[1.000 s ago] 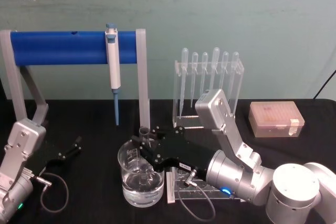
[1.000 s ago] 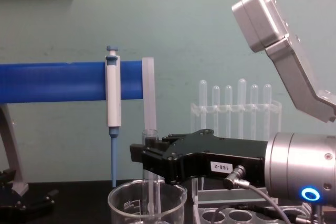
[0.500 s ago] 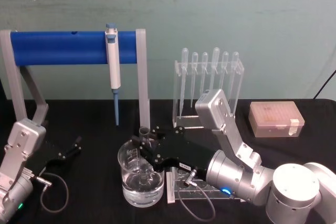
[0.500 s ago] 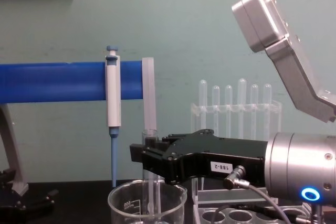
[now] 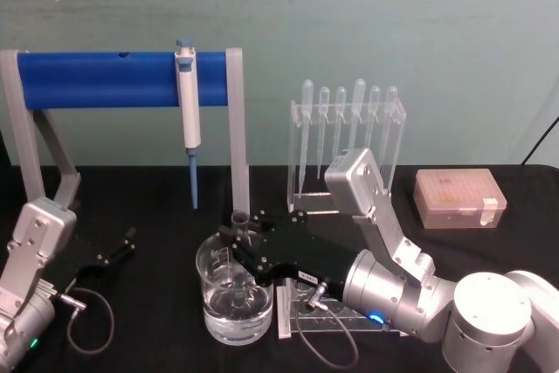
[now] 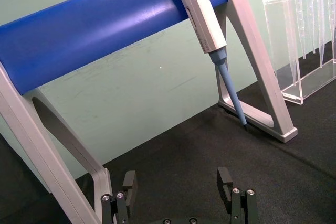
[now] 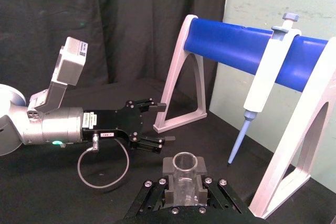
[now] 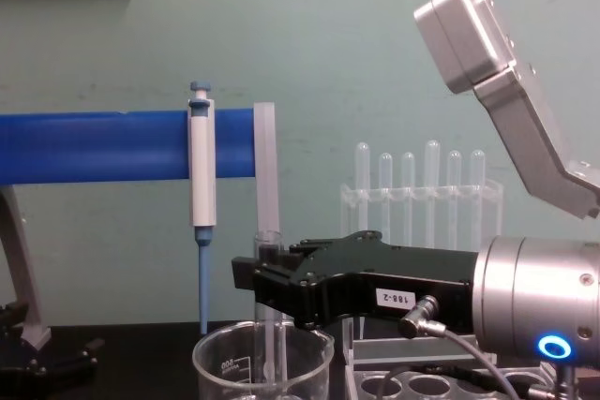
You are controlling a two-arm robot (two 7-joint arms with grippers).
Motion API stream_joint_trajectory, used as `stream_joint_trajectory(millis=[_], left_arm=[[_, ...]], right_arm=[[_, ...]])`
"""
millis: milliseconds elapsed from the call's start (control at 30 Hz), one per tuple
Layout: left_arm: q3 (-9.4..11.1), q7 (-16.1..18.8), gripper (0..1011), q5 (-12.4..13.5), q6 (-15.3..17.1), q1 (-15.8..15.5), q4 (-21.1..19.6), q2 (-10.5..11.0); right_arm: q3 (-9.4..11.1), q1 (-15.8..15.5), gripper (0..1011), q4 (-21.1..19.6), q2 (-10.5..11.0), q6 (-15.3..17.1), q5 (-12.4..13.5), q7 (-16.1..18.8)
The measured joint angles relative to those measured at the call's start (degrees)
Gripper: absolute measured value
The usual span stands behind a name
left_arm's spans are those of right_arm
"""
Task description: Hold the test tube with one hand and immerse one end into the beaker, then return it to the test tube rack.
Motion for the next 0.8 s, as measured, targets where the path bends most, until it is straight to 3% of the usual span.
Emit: stream_joint_trajectory(millis=[800], left_arm=[[0.0, 0.0, 1000, 0.0, 0.0, 0.0, 0.0, 0.0]], right_arm=[[0.0, 0.0, 226, 0.0, 0.0, 0.0, 0.0, 0.0]])
